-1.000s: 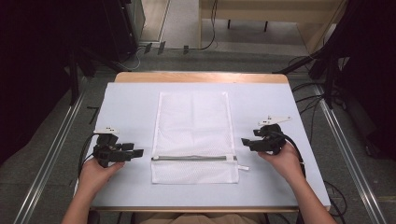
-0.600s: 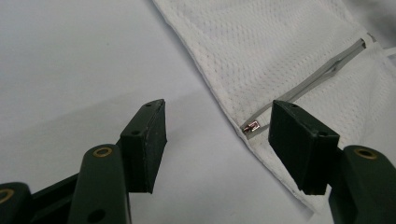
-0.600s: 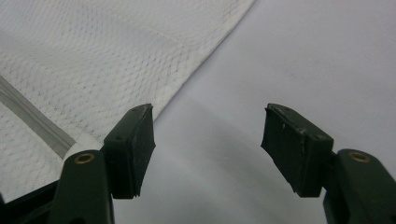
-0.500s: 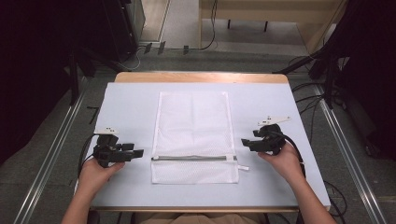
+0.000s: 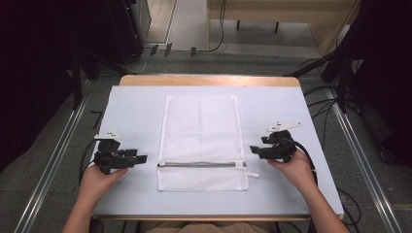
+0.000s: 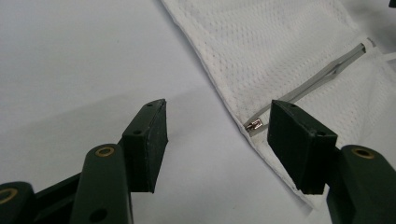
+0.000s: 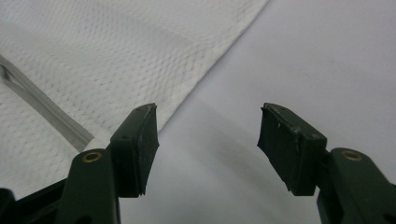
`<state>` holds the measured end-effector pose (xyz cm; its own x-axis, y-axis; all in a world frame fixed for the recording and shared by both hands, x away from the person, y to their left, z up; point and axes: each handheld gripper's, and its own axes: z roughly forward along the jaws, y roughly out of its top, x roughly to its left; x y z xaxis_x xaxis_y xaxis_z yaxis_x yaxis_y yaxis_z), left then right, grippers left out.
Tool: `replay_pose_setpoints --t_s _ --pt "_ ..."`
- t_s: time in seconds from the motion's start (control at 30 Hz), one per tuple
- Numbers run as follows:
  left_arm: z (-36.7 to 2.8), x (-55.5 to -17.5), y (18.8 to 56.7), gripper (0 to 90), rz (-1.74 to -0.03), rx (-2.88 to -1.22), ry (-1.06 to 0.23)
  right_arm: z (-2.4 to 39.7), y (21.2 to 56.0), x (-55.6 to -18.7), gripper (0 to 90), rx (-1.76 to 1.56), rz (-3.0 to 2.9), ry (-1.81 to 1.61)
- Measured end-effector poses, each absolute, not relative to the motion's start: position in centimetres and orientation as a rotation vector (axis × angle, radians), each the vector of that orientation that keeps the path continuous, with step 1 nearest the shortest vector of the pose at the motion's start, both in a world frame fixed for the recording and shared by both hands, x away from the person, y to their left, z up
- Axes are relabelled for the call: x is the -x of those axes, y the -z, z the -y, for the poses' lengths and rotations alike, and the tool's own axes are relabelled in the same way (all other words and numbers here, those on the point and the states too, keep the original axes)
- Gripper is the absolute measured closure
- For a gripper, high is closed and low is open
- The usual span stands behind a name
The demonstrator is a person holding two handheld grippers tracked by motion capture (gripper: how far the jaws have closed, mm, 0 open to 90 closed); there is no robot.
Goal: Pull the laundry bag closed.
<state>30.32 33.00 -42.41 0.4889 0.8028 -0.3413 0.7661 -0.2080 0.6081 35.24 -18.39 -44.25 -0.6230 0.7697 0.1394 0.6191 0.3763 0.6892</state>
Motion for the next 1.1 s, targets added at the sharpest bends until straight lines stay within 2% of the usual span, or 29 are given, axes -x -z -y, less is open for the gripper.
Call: replay_pose_setpoints --t_s 0.73,1.1 --pt "-33.2 -29.9 42.1 37.2 -1.291 -1.988 -0.062 14.4 42.8 -33.4 42.2 -1.125 -2.520 -1.087" --pt "-33.2 -29.8 42.1 37.1 -1.287 -1.986 -0.053 11.5 41.7 -33.0 46.8 -1.067 -2.570 -1.099"
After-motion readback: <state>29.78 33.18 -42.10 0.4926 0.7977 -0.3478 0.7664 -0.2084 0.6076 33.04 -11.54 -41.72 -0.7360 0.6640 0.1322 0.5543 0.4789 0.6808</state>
